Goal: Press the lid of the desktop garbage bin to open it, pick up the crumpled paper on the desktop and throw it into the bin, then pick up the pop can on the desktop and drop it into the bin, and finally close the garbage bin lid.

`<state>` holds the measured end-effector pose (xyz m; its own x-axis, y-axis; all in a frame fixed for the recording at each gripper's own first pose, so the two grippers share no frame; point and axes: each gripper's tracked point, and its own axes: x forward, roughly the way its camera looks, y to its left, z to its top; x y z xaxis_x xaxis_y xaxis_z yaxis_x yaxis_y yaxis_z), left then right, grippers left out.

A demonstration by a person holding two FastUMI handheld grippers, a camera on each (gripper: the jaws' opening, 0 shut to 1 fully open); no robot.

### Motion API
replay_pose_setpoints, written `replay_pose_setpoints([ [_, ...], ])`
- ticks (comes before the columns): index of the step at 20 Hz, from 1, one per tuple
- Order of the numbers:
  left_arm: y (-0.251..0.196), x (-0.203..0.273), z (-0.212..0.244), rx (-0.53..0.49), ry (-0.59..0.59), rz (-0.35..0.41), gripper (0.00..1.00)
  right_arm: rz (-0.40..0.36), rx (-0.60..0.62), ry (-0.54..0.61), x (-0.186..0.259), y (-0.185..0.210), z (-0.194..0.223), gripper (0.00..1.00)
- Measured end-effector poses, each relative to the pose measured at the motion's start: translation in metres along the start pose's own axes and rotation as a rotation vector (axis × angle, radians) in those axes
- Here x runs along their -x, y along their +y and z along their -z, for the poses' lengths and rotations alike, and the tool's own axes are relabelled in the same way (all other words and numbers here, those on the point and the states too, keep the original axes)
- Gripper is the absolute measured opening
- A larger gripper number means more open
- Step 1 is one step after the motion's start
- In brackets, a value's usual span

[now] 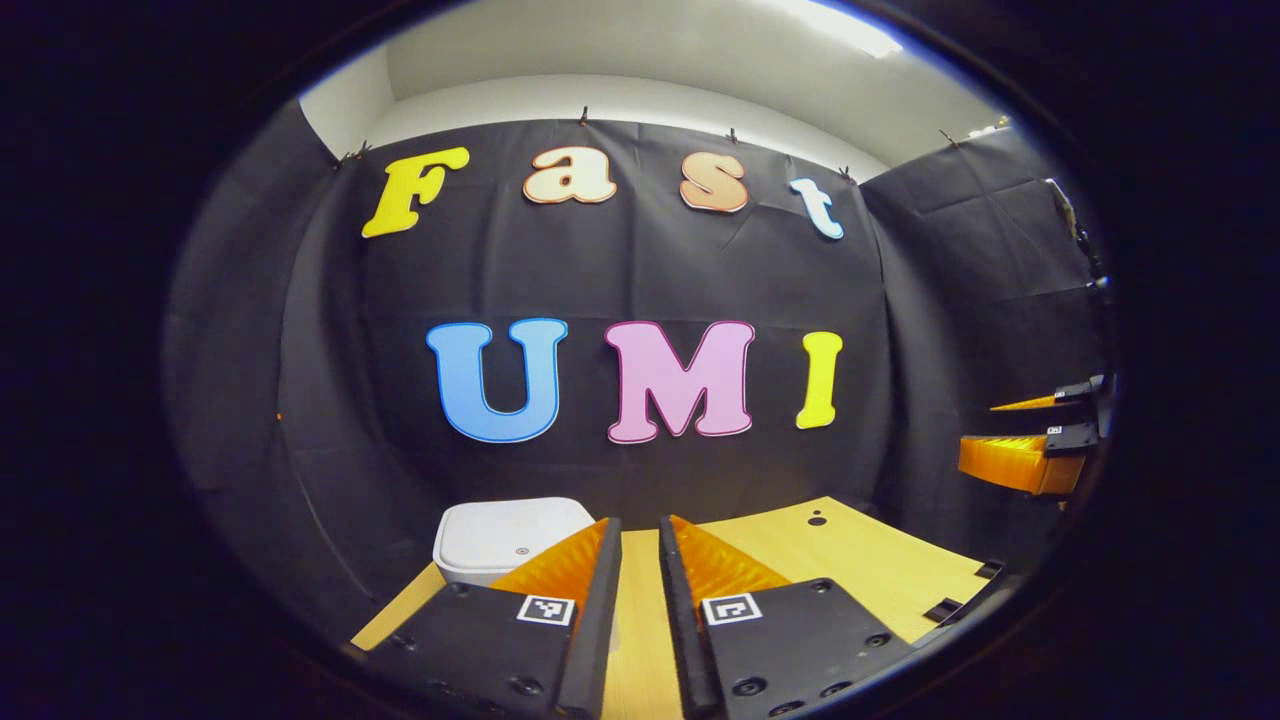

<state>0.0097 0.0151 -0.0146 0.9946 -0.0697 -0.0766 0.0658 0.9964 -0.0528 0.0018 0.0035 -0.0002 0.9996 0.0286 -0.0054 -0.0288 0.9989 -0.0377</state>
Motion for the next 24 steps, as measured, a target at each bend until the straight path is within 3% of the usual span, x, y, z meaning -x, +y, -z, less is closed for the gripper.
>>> replay_pose_setpoints([
  [1,0.002,-0.002,-0.002,0.02,-0.004,0.012,0.27,0.0,0.002,0.002,-0.001,0.0,0.0,0.96],
  [2,0.008,-0.003,-0.004,0.036,-0.005,0.015,0.1,0.001,0.004,0.003,0.0,0.0,0.001,0.96],
  [3,0.016,-0.007,-0.006,0.037,-0.004,0.017,0.07,0.004,0.006,0.005,0.0,-0.001,0.001,0.96],
  [8,0.077,-0.058,-0.006,-0.033,0.02,-0.045,0.06,0.009,0.005,0.011,0.0,0.001,0.002,1.0],
  [9,0.086,-0.069,0.002,-0.022,0.058,-0.049,0.05,0.009,0.01,0.01,0.0,0.0,0.002,0.96],
  [15,0.141,-0.14,0.069,0.036,0.311,-0.086,0.06,0.008,0.03,0.012,-0.003,-0.004,0.003,0.96],
  [20,0.159,-0.167,0.116,0.071,0.455,-0.106,0.06,0.026,0.028,0.04,0.0,-0.008,0.008,0.97],
  [24,0.161,-0.175,0.124,0.026,0.468,-0.097,0.06,0.049,0.001,0.068,0.001,-0.008,0.014,0.97],
])
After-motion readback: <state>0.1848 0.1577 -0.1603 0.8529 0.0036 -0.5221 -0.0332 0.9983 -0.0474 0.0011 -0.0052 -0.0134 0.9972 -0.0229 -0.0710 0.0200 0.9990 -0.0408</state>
